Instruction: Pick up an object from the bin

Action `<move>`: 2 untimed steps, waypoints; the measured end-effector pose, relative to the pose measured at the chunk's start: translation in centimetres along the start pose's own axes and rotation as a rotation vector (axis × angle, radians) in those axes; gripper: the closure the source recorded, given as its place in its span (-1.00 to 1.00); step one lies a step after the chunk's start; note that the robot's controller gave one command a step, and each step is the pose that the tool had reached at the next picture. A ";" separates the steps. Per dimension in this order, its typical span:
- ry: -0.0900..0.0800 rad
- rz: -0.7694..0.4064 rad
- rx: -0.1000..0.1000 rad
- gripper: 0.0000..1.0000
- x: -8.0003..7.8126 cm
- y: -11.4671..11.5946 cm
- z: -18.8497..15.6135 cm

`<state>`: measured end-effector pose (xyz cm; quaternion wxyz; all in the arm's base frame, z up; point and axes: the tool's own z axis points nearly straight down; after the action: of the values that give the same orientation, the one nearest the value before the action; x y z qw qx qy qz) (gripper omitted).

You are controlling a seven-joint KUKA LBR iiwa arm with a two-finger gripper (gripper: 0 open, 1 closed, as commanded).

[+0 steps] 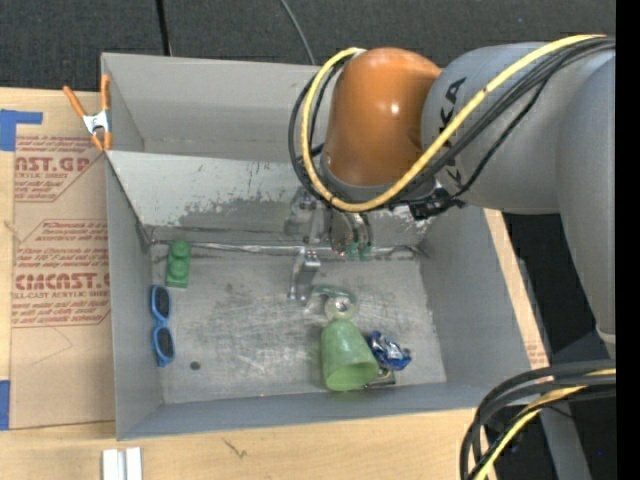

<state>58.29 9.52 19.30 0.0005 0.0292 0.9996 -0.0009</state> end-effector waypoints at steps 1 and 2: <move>-0.010 -0.148 -0.007 -1.00 1.2 -5.7 12.1; -0.013 0.014 -0.005 -1.00 5.3 -11.4 12.0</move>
Offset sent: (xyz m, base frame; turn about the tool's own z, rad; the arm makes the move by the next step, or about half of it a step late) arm -0.0184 -0.0576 -0.1230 -0.1515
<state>52.35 -1.61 7.31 0.0069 0.0361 0.9993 0.0016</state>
